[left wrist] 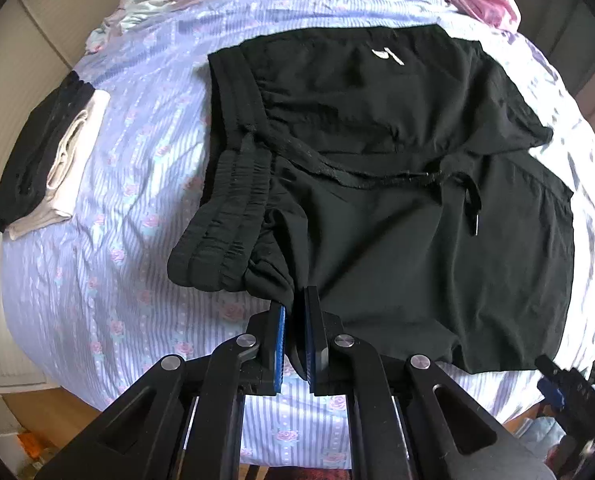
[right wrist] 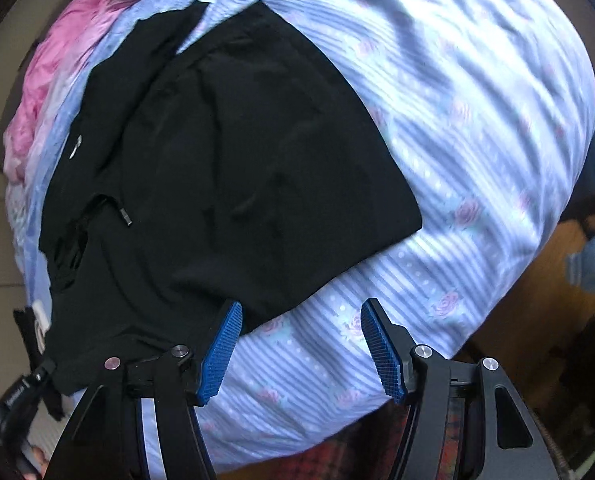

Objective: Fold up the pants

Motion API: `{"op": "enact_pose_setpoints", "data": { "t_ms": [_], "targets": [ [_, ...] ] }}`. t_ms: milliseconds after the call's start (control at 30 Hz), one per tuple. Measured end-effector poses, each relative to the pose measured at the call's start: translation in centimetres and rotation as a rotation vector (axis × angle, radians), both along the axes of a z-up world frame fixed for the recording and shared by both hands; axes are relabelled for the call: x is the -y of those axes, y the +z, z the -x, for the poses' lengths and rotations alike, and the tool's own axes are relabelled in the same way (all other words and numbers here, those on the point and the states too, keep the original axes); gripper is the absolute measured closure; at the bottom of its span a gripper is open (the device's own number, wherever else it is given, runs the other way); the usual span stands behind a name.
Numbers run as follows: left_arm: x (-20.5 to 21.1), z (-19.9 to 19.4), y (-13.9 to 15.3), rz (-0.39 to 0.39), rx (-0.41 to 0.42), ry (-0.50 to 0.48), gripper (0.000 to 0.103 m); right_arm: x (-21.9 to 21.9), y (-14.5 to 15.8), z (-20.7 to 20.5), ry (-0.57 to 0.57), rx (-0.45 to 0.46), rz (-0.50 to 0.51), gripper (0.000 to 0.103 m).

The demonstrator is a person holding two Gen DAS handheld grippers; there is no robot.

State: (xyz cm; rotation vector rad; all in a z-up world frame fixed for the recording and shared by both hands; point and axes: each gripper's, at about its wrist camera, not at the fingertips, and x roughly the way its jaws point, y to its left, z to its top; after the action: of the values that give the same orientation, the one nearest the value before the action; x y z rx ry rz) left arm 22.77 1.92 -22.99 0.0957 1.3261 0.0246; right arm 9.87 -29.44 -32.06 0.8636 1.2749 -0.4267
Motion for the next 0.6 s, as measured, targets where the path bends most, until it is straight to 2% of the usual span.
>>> {"op": "enact_pose_setpoints", "data": {
  "t_ms": [233,300,367,433,533,600],
  "targets": [
    [0.9,-0.2,-0.8,-0.012,-0.018,-0.034,0.093,1.0,-3.2,-1.1,-0.094,-0.005,-0.061,0.040],
    [0.9,-0.4,-0.9,-0.013,-0.023,-0.035,0.093,1.2,-3.8,-1.8,-0.088,-0.029,-0.049,0.050],
    [0.8,-0.5,-1.0,-0.012,-0.031,-0.031,0.093,1.2,-4.1,-2.4,-0.056,-0.080,-0.007,0.078],
    [0.5,-0.5,-1.0,-0.007,-0.042,-0.019,0.093,1.2,-3.5,-2.8,-0.038,-0.074,-0.005,0.096],
    [-0.2,-0.6,-0.7,0.008,-0.052,0.004,0.093,1.4,-0.6,-3.3,-0.022,-0.052,0.024,0.098],
    [-0.7,-0.6,-0.1,0.022,-0.049,0.020,0.093,1.2,3.0,-4.0,0.018,-0.011,0.082,0.098]
  ]
}}
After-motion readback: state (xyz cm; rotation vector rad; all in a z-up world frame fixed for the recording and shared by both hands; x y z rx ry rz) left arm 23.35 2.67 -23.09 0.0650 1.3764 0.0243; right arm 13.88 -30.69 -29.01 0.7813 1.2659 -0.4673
